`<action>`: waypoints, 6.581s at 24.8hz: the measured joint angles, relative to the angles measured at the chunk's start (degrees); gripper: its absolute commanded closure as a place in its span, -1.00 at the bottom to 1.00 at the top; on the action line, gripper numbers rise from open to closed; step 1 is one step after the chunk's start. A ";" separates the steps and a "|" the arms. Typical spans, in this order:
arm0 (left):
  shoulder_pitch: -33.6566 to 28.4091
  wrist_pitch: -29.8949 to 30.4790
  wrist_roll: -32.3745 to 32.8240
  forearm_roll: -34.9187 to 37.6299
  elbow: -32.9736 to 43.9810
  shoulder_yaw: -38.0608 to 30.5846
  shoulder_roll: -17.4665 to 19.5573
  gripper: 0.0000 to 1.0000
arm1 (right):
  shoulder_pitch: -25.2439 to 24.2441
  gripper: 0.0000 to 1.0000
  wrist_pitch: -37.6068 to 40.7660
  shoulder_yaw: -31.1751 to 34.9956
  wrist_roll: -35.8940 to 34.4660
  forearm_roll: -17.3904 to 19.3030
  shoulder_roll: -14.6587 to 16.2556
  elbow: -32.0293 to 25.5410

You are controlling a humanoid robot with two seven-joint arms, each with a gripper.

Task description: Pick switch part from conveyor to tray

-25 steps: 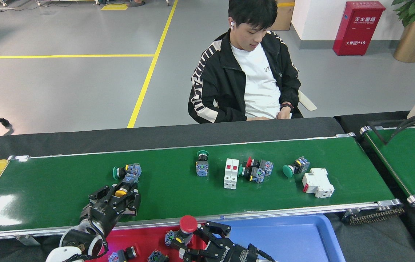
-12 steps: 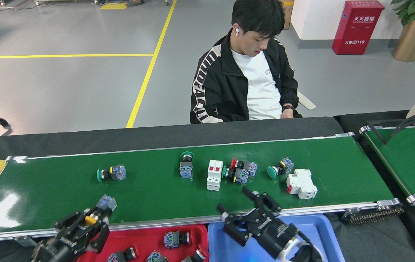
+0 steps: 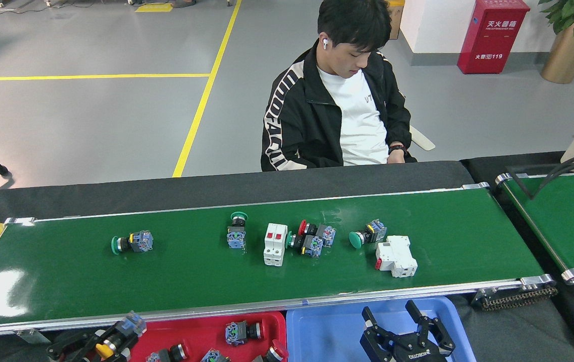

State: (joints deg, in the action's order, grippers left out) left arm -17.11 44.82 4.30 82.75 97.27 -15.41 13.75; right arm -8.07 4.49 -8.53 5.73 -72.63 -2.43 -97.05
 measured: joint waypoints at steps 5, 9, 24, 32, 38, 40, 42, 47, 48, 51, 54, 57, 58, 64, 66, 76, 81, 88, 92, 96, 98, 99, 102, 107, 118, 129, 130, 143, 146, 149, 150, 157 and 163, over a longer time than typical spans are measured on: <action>1.50 0.01 -0.04 -0.29 -0.04 -1.34 -2.61 -0.84 | 9.37 -1.00 -7.61 -7.24 -0.04 -4.20 -3.90 7.92; 5.68 0.01 0.77 -0.19 -1.06 -12.35 -8.55 -0.84 | 16.17 -1.00 -16.29 -14.24 -0.04 -4.52 -5.09 15.95; 30.45 -22.32 5.20 3.25 -32.92 -8.77 -1.51 -0.84 | 33.62 -1.00 -24.55 -15.75 -0.64 -1.46 -6.36 39.02; 35.82 -26.86 1.22 3.25 -44.02 -3.27 1.73 -0.84 | 39.52 0.30 -20.50 -17.23 -3.98 3.00 -6.37 47.64; 42.81 -29.74 -2.12 3.26 -54.47 -1.52 3.82 -0.76 | 38.91 0.58 -11.96 -17.35 -4.14 3.37 -6.08 43.58; 46.06 -30.20 -4.09 3.26 -60.66 0.02 5.82 -0.32 | 35.38 0.53 -7.61 -17.24 -4.34 3.41 -5.35 35.26; 48.57 -30.36 -6.57 3.26 -66.47 2.58 7.88 0.32 | 29.57 0.45 -1.02 -17.25 -4.52 3.43 -2.75 25.51; 50.41 -30.65 -9.52 2.88 -70.93 7.51 9.13 0.92 | 18.21 0.32 19.97 -17.35 -4.10 3.75 0.44 14.61; 50.41 -30.89 -9.62 2.77 -70.95 7.54 9.12 0.92 | 17.31 0.15 22.69 -17.88 -3.93 3.44 0.42 14.38; 50.40 -29.47 -9.74 0.52 -70.43 7.55 9.18 0.91 | 16.72 -0.98 26.47 -23.04 -3.28 2.90 -0.09 14.41; 48.45 -23.08 -9.98 -4.47 -64.40 7.73 9.88 0.90 | 16.71 -0.99 26.10 -25.80 -1.18 2.89 -2.51 15.21; 38.41 -15.24 -9.53 -7.40 -50.92 7.11 11.13 0.89 | 16.71 -0.99 24.57 -25.64 -0.24 2.95 -3.16 15.33; 33.20 -12.90 -9.44 -8.18 -44.71 6.30 11.32 0.89 | 16.71 -0.99 24.33 -25.48 -0.15 3.02 -3.16 15.34; 8.60 -1.69 -8.77 -9.70 -12.80 1.77 10.71 0.88 | 16.72 -0.99 22.67 -13.02 -0.01 3.14 -3.37 13.08; 5.23 -0.72 -8.71 -9.26 -8.86 2.15 10.03 0.87 | 16.72 -0.99 19.45 -6.23 -0.01 3.16 -3.35 11.73; 1.45 0.00 -9.56 0.53 -1.13 10.35 8.34 -0.94 | 5.22 -0.99 -0.43 8.91 -4.83 3.15 6.68 6.12; 1.41 0.02 -9.73 0.63 -1.05 8.40 6.83 -0.95 | -5.43 -0.99 -1.42 9.10 -7.75 3.21 8.33 -0.38; 1.10 0.02 -9.88 -3.30 -1.43 1.01 6.60 -0.96 | -5.50 -0.99 -1.60 9.49 -9.08 3.22 8.33 -0.90; 1.15 0.02 -8.33 -3.71 -4.08 -8.79 0.44 -0.95 | -5.54 -0.99 -1.60 9.50 -9.14 3.22 8.33 -0.89; 2.12 -0.52 -1.80 -3.79 -8.95 -15.94 -5.67 -0.95 | -5.58 -0.99 -1.61 9.51 -9.18 3.22 8.33 -0.88; 2.34 -3.69 -0.35 -4.04 -9.64 -17.22 -6.02 -0.95 | -5.61 -0.99 -1.61 9.51 -9.18 3.22 8.32 -0.88; 2.52 -5.70 0.10 -4.27 -9.88 -18.00 -5.96 -0.95 | -5.61 -0.99 -1.62 9.51 -9.18 3.22 8.32 -0.84; 3.36 -10.04 0.44 -4.37 -10.18 -19.94 -5.91 -0.95 | -5.61 -0.99 -1.68 9.52 -9.19 3.22 8.32 -0.58; 8.52 -13.95 0.73 -3.34 -11.28 -19.30 -5.34 -0.94 | -5.06 -0.99 -1.86 9.52 -9.35 3.22 8.31 -0.53; 29.85 -19.72 -2.58 0.45 -39.68 -8.55 3.62 -0.92 | -0.40 -0.99 -1.89 9.55 -9.15 3.39 8.32 5.30; 33.14 -21.50 -8.68 -0.80 -50.91 -0.42 10.28 0.83 | 0.46 -0.99 1.35 9.52 -8.97 3.39 8.32 6.18; 33.15 -21.53 -8.68 -1.42 -50.92 -0.39 10.35 0.83 | 0.70 -0.99 1.47 9.52 -8.97 3.39 8.31 6.19; 19.79 -2.78 -8.18 -18.38 -38.88 -3.28 17.40 0.82 | 1.39 -0.99 1.76 9.59 -8.96 3.39 8.32 6.19; 12.25 -0.86 -8.14 -18.46 -25.19 -2.26 16.41 0.81 | 1.38 -0.99 2.03 10.37 -8.96 3.44 8.32 6.19; 8.36 -0.23 -8.03 -18.35 -13.14 1.59 14.80 0.81 | 1.39 -0.99 1.93 11.21 -8.96 3.46 8.32 6.19; 7.73 -0.10 -7.89 -17.86 -9.13 3.27 14.16 0.81 | 1.39 -0.99 1.91 11.30 -8.96 3.46 8.33 6.19; 8.17 0.02 -6.33 -5.11 3.04 20.97 9.27 0.80 | 1.39 -0.99 1.82 11.75 -8.96 3.46 8.32 6.19; 12.00 0.03 -3.05 1.71 3.61 34.69 2.22 0.79 | 1.39 -0.99 1.76 13.27 -8.96 3.46 8.33 6.19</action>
State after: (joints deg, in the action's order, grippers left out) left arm -5.11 44.85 1.25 84.46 100.88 19.28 15.97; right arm -6.69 6.24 4.74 -3.23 -69.16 5.90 -90.85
